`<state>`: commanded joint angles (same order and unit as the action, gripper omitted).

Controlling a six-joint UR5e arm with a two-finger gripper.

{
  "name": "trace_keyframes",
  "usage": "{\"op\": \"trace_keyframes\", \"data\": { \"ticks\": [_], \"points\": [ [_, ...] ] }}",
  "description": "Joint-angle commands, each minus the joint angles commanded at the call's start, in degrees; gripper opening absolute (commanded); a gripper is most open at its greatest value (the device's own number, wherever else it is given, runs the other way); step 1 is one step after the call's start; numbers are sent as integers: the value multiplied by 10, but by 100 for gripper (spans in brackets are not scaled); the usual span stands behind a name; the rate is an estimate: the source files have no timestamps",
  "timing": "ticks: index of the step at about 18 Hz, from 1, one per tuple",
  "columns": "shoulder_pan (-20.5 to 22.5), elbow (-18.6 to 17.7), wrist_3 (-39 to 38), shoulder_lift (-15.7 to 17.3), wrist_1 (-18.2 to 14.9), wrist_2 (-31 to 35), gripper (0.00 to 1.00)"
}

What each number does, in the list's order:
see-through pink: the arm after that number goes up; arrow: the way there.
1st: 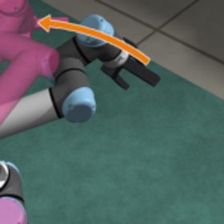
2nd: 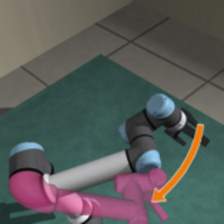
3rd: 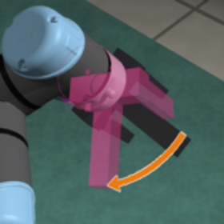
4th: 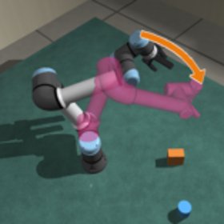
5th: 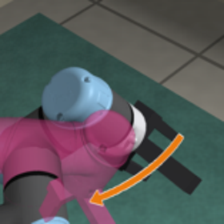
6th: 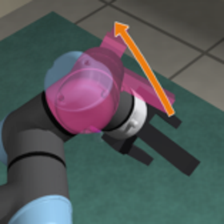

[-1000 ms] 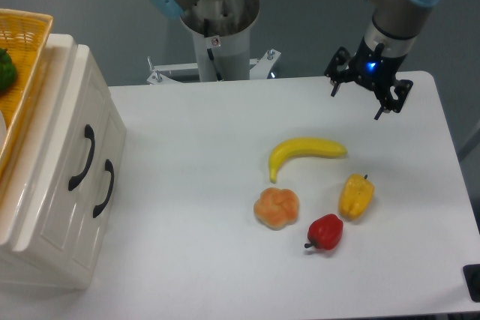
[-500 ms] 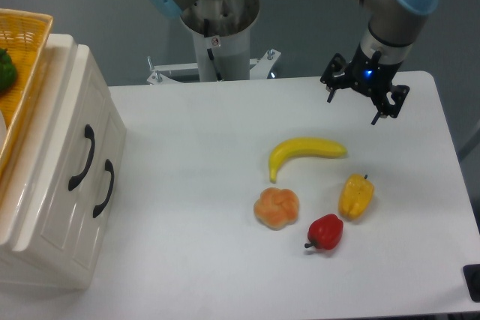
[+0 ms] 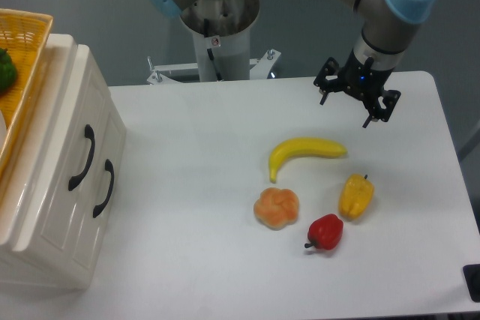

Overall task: Slide open the top white drawer
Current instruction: 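Move the gripper from its start pose toward the white drawer unit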

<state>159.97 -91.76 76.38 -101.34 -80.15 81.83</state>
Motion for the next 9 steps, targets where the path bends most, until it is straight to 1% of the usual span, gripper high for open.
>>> {"op": "trace_keyframes", "data": {
  "ticks": [3,7,9],
  "points": [
    [-10,-10,-2,0,-2,0,100],
    [-18,-9,-67,-2,-3,3,100],
    [-27,-9,-73,-4,-2,8,100]
  ]
}}
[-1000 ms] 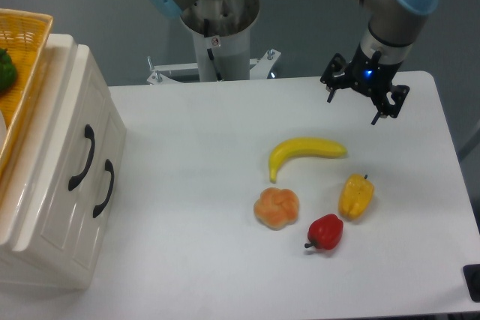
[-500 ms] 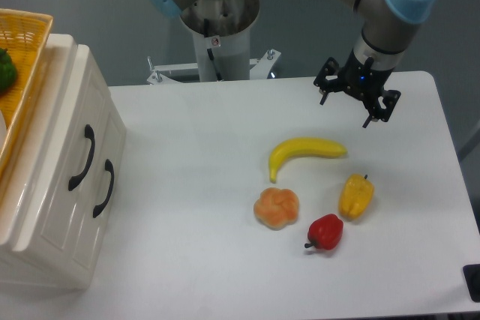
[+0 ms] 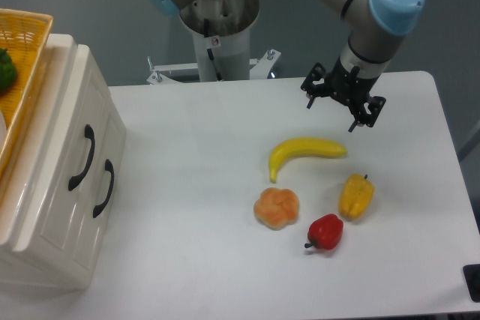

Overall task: Slide open the top white drawer
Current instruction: 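Move the gripper from its start pose toward the white drawer unit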

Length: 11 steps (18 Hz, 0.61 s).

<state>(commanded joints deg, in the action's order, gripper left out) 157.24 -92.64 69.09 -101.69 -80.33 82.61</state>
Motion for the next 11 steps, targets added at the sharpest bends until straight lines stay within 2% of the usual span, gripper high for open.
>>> {"op": "trace_keyframes", "data": {
  "ticks": [5,8,11],
  "points": [
    [-29,4,-37,2,-4,39,100],
    [-47,7,-50,7,-36,39,100],
    [-77,11,-120,14,-42,38,100]
  ]
}}
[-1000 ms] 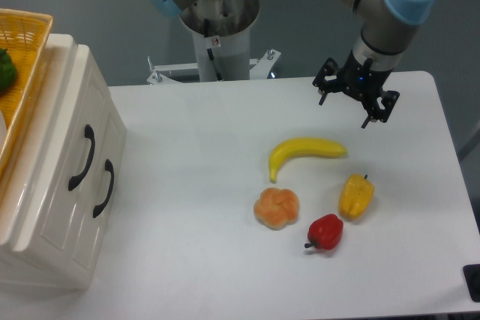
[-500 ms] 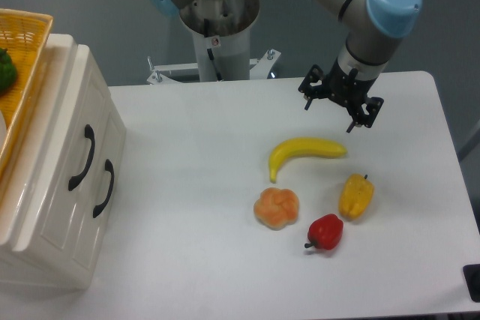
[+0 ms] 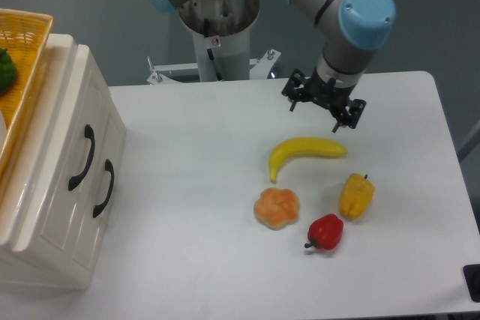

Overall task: Slide open the top white drawer
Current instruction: 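Move the gripper from its start pose toward the white drawer unit, then lower the gripper to the black handle of the top drawer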

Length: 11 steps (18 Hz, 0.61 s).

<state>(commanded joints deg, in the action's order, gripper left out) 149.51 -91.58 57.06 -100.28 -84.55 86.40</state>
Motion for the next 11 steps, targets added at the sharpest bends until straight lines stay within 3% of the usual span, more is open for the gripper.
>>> {"op": "trace_keyframes", "data": {
  "ticks": [6,11],
  "points": [
    [-27,5,-154,-4,-13,-54,100],
    [-73,17,-220,-16,-12,-59,100]
  ]
}}
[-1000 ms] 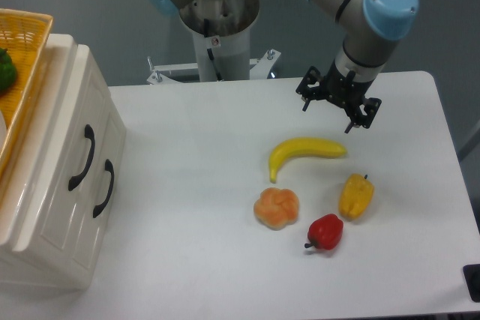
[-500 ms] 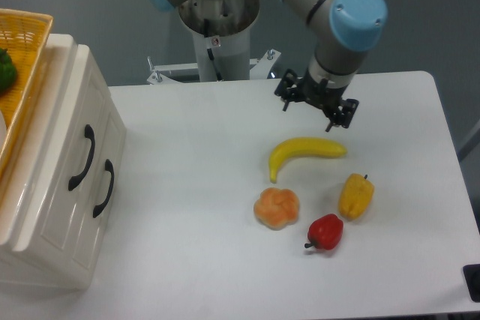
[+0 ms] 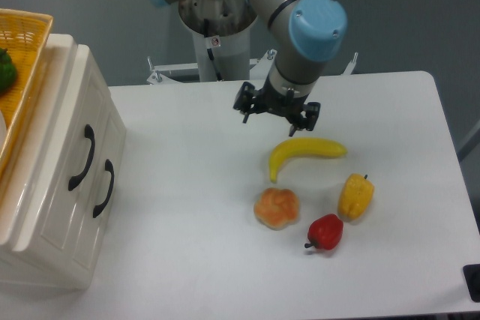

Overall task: Slide open the top white drawer
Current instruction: 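Lower the gripper to the black handle of the top drawer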

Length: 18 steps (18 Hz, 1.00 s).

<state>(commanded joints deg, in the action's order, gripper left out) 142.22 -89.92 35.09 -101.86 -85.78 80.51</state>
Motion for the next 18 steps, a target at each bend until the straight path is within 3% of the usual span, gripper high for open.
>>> {"op": "trace_keyframes", "data": {
  "ticks": [12,18],
  "points": [
    [-78,13,-159,-29,14,-41,100],
    [-101,19,-170,-29,14,-82,100]
  ]
}}
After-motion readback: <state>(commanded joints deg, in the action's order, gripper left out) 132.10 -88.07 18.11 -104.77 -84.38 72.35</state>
